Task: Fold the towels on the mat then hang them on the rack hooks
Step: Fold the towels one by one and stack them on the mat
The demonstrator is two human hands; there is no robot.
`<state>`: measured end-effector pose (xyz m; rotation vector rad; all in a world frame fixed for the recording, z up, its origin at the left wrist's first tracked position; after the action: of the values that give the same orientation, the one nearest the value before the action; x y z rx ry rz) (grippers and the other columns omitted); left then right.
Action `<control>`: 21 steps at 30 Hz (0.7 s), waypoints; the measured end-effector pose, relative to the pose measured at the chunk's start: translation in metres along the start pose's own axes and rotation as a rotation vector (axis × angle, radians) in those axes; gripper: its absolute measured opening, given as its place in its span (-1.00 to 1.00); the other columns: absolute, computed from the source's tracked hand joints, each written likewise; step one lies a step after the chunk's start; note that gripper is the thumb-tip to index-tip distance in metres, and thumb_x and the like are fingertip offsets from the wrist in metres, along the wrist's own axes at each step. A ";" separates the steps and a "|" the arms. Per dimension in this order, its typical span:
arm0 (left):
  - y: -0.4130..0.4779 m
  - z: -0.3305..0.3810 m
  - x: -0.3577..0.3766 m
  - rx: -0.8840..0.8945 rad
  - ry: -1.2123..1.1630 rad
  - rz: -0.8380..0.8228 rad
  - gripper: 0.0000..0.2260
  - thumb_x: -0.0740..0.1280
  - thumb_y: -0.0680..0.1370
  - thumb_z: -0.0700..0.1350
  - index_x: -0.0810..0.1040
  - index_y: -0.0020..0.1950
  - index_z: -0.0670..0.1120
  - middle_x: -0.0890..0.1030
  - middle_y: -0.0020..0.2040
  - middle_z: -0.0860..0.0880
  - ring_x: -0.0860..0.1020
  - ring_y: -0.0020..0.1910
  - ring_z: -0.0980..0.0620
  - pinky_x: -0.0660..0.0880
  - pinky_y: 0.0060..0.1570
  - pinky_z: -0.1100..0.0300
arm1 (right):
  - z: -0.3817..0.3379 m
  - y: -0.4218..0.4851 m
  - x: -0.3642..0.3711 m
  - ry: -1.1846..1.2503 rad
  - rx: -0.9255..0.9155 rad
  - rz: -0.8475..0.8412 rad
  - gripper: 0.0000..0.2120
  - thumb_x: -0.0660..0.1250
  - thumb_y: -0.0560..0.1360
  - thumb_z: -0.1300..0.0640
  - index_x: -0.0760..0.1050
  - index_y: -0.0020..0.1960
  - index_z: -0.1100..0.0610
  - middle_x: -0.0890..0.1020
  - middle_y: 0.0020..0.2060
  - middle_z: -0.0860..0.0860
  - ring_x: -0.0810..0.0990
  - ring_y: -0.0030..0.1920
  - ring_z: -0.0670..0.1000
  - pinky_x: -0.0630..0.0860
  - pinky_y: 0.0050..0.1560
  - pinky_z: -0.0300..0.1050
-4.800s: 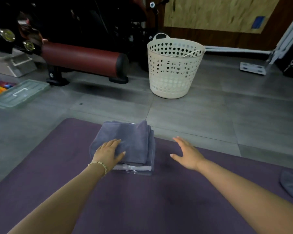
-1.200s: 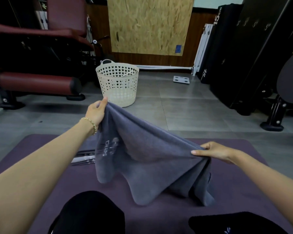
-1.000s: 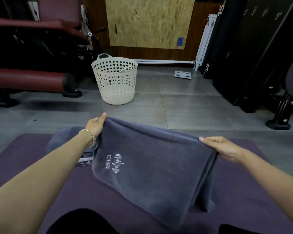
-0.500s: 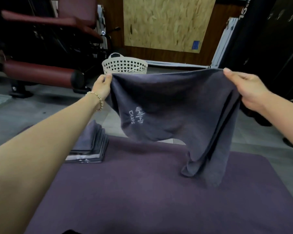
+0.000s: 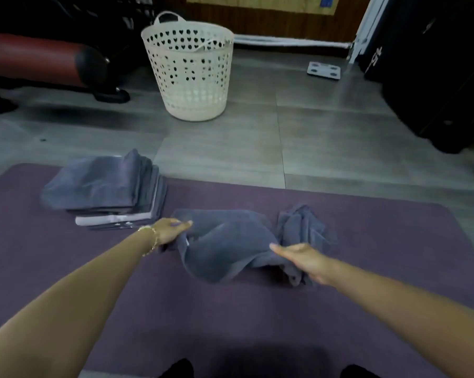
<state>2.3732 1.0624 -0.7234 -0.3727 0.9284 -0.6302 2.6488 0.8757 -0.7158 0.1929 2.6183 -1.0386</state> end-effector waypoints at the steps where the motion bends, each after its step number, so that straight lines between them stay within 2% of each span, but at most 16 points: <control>1: 0.005 -0.010 0.011 -0.043 0.087 -0.083 -0.64 0.15 0.61 0.14 0.50 -0.17 -0.10 0.53 -0.29 -0.07 0.49 -0.33 0.00 0.39 -0.28 0.19 | 0.011 0.009 0.015 -0.036 0.042 -0.074 -0.59 0.34 0.45 -0.23 0.64 -0.17 0.13 0.59 -0.30 0.16 0.53 -0.34 0.08 0.44 -0.34 -0.18; 2: 0.011 -0.019 0.022 -0.076 0.148 -0.175 -0.64 0.12 0.63 0.12 0.50 -0.11 -0.11 0.52 -0.30 -0.05 0.45 -0.38 0.04 0.37 -0.33 0.21 | 0.021 0.017 0.029 -0.056 0.081 -0.153 -0.65 0.29 0.51 -0.18 0.63 -0.15 0.08 0.60 -0.27 0.09 0.53 -0.33 0.01 0.44 -0.35 -0.23; 4: 0.027 -0.033 0.042 -0.166 0.137 -0.336 -0.65 0.08 0.64 0.09 0.51 0.06 -0.13 0.57 -0.10 -0.07 0.45 -0.28 0.06 0.42 -0.31 0.26 | 0.038 0.034 0.049 -0.058 0.134 -0.327 -0.70 0.19 0.58 -0.14 0.60 -0.02 0.03 0.65 -0.12 -0.03 0.59 -0.15 -0.09 0.51 -0.11 -0.29; 6: 0.046 -0.037 0.058 -0.215 0.053 -0.369 -0.67 0.09 0.64 0.09 0.51 0.06 -0.12 0.58 0.12 -0.13 0.47 -0.19 0.03 0.45 -0.18 0.28 | 0.052 0.053 0.053 -0.040 0.154 -0.415 -0.66 0.14 0.61 -0.12 0.56 0.11 0.08 0.65 -0.01 -0.02 0.61 -0.01 -0.07 0.51 0.08 -0.21; 7: 0.056 -0.034 0.063 -0.210 0.041 -0.344 -0.67 0.10 0.64 0.08 0.52 0.10 -0.13 0.58 0.14 -0.14 0.48 -0.20 0.04 0.46 -0.18 0.28 | 0.057 0.062 0.048 -0.040 0.153 -0.403 -0.65 0.14 0.61 -0.11 0.55 0.14 0.10 0.64 0.01 -0.01 0.61 0.02 -0.05 0.50 0.10 -0.19; 9: 0.075 -0.013 0.075 -0.141 0.001 -0.261 -0.64 0.11 0.65 -0.01 0.48 0.23 -0.26 0.56 0.08 -0.16 0.48 -0.26 0.07 0.44 -0.39 0.38 | 0.064 0.083 0.030 -0.026 0.128 -0.292 -0.71 0.19 0.60 -0.07 0.54 0.13 0.09 0.63 0.01 -0.01 0.60 -0.02 -0.07 0.51 0.02 -0.24; 10: 0.085 0.000 0.084 -0.102 -0.027 -0.227 -0.64 0.11 0.66 -0.05 0.47 0.24 -0.31 0.56 0.09 -0.19 0.50 -0.23 0.04 0.42 -0.46 0.42 | 0.065 0.092 0.020 -0.001 0.107 -0.208 -0.77 0.22 0.60 -0.03 0.55 0.09 0.08 0.63 0.00 0.00 0.59 -0.08 -0.09 0.51 -0.05 -0.28; 11: 0.093 0.015 0.094 -0.075 -0.050 -0.209 -0.66 0.12 0.65 -0.06 0.47 0.22 -0.30 0.56 0.09 -0.20 0.52 -0.15 -0.01 0.43 -0.45 0.43 | 0.068 0.103 0.007 0.034 0.086 -0.105 -0.83 0.26 0.59 0.02 0.56 0.04 0.08 0.63 -0.02 0.01 0.58 -0.14 -0.10 0.49 -0.12 -0.32; 12: 0.102 0.029 0.106 -0.043 -0.072 -0.189 -0.67 0.13 0.65 -0.04 0.49 0.18 -0.27 0.56 0.07 -0.18 0.53 -0.06 -0.06 0.47 -0.36 0.38 | 0.073 0.113 -0.007 0.059 0.054 0.007 -0.88 0.29 0.57 0.08 0.57 0.00 0.10 0.62 -0.05 0.03 0.56 -0.20 -0.11 0.46 -0.19 -0.37; 14: 0.120 0.056 0.133 0.034 -0.046 -0.153 -0.64 0.13 0.64 0.02 0.52 0.17 -0.24 0.56 0.11 -0.17 0.53 0.12 -0.13 0.45 0.00 0.22 | 0.084 0.131 -0.036 0.069 -0.026 0.231 -0.92 0.37 0.51 0.18 0.58 -0.01 0.17 0.61 -0.10 0.06 0.56 -0.20 -0.07 0.41 -0.25 -0.47; 15: 0.126 0.071 0.148 0.078 -0.019 -0.155 -0.63 0.12 0.64 0.02 0.50 0.23 -0.23 0.54 0.19 -0.16 0.49 0.22 -0.12 0.37 0.11 0.23 | 0.090 0.138 -0.050 0.075 -0.050 0.323 -0.91 0.41 0.48 0.20 0.58 -0.02 0.17 0.61 -0.10 0.07 0.56 -0.15 -0.04 0.41 -0.22 -0.48; 16: 0.130 0.086 0.163 0.125 -0.021 -0.159 -0.63 0.11 0.65 0.01 0.45 0.30 -0.21 0.50 0.27 -0.13 0.45 0.28 -0.08 0.30 0.14 0.27 | 0.096 0.144 -0.061 0.090 -0.062 0.387 -0.89 0.44 0.46 0.20 0.57 -0.03 0.16 0.61 -0.09 0.08 0.56 -0.10 -0.02 0.41 -0.20 -0.49; 19: 0.142 0.129 0.207 0.236 -0.088 -0.207 -0.60 0.11 0.64 0.02 0.33 0.43 -0.13 0.41 0.39 -0.07 0.38 0.36 0.00 0.27 0.15 0.35 | 0.114 0.161 -0.081 0.184 -0.034 0.441 -0.79 0.44 0.46 0.16 0.56 0.07 0.20 0.60 -0.01 0.08 0.54 -0.02 -0.03 0.42 -0.10 -0.46; 21: 0.157 0.148 0.231 0.302 -0.082 -0.215 -0.56 0.12 0.63 0.05 0.28 0.47 -0.11 0.35 0.44 -0.08 0.33 0.41 -0.01 0.23 0.34 0.27 | 0.123 0.170 -0.088 0.222 -0.034 0.448 -0.70 0.42 0.48 0.12 0.53 0.17 0.19 0.57 0.08 0.05 0.53 0.05 -0.03 0.41 0.05 -0.31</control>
<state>2.6513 1.0367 -0.8715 -0.2271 0.7061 -0.9322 2.8020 0.9141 -0.8800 0.8860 2.5958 -0.8512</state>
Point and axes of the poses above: each hand's wrist, its own y-axis towards the middle knuckle, its own x-axis out of the palm, z = x × y, the point moved 2 cm from there along y, towards the middle knuckle
